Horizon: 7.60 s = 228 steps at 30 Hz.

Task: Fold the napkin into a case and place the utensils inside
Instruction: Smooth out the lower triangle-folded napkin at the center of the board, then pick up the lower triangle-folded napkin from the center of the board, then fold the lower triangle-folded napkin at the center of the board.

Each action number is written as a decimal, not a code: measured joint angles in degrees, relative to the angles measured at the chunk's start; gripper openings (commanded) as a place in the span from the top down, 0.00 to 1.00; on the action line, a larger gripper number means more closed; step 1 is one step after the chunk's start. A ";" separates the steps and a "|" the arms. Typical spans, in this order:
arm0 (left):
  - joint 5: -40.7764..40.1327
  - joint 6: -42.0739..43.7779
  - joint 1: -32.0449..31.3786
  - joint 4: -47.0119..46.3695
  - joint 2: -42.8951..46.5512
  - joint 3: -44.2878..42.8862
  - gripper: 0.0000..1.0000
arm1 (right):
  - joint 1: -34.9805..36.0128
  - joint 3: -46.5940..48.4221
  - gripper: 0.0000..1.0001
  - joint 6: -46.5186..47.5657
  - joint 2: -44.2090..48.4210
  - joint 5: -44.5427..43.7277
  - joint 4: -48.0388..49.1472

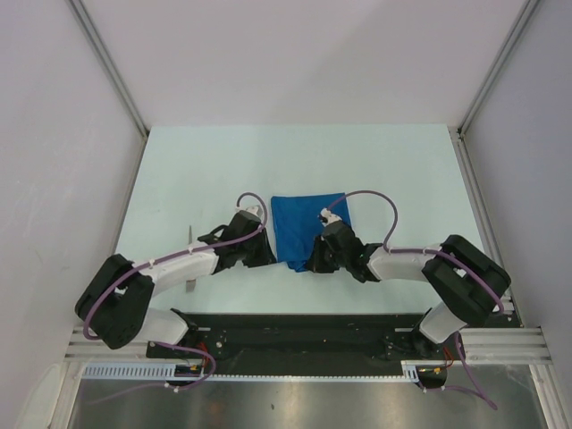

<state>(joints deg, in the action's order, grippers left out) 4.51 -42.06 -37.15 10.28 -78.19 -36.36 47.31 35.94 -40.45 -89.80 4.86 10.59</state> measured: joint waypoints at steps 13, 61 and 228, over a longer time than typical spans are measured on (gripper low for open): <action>-3.91 -2.23 -0.02 -0.48 -2.03 0.96 0.72 | 1.05 3.26 1.00 1.62 -3.41 -0.98 0.81; 1.42 0.02 1.68 1.70 -5.16 -4.68 0.38 | 1.64 0.44 0.56 2.21 3.39 -1.68 -2.16; 13.09 -2.62 14.88 -2.19 -20.09 -24.65 0.69 | -18.56 22.77 1.00 4.02 -10.99 14.16 -17.88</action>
<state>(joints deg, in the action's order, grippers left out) 17.61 -44.69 -22.26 8.10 -98.28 -61.01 28.75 58.72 -36.42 -100.79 19.03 -7.29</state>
